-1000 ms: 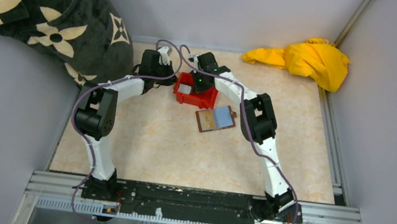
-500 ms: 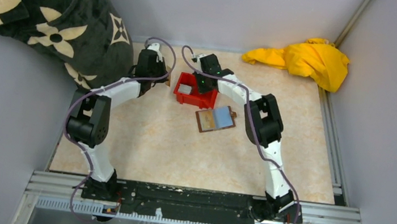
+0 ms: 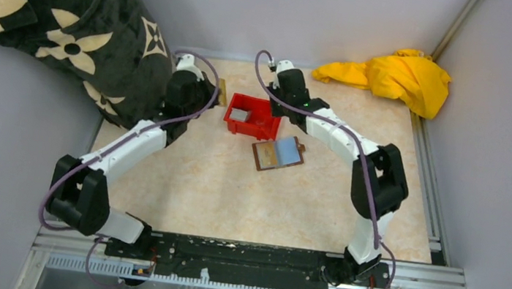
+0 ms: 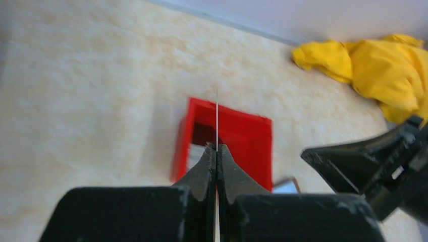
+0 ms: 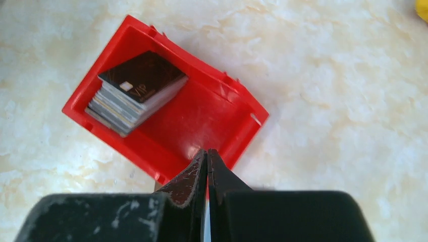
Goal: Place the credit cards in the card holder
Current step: Insert the credit card into the card holder.
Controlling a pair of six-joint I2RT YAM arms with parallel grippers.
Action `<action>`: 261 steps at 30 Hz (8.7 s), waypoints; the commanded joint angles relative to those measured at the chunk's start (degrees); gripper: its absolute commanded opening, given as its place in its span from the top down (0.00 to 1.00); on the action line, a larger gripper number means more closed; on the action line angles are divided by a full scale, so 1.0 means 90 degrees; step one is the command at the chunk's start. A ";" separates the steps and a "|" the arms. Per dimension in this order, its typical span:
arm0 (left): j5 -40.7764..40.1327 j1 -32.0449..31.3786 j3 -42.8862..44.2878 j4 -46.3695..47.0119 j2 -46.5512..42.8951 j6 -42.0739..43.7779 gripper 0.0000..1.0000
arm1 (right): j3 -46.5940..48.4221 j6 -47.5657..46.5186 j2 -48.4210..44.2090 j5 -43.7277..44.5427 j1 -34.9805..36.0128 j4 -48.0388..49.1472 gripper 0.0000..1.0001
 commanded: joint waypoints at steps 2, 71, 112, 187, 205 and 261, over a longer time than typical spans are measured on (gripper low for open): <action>-0.0166 -0.1098 -0.0841 -0.0161 -0.0563 -0.0986 1.00 | -0.1084 0.0506 -0.1097 0.0641 -0.0045 0.0401 0.93; 0.0828 -0.2395 -0.2507 0.3741 0.1865 -0.3435 1.00 | -0.3066 0.1069 -0.0259 0.0047 -0.0157 0.1001 0.87; 0.2873 -0.1647 -0.2933 0.4858 0.2488 -0.3507 1.00 | -0.3440 0.1140 -0.1142 0.0741 0.0298 0.1105 0.85; 0.3974 -0.1665 -0.2285 0.5469 0.3626 -0.3839 1.00 | -0.4776 0.2153 -0.1602 0.0873 0.0170 0.1170 0.75; 0.3280 -0.1871 -0.2661 0.5818 0.3590 -0.4317 1.00 | -0.4776 0.2156 -0.1605 0.0823 0.0170 0.1164 0.74; 0.1037 -0.3136 -0.2476 0.3193 0.2688 -0.3890 0.63 | -0.4838 0.2090 -0.2031 0.0648 0.0228 0.1231 0.74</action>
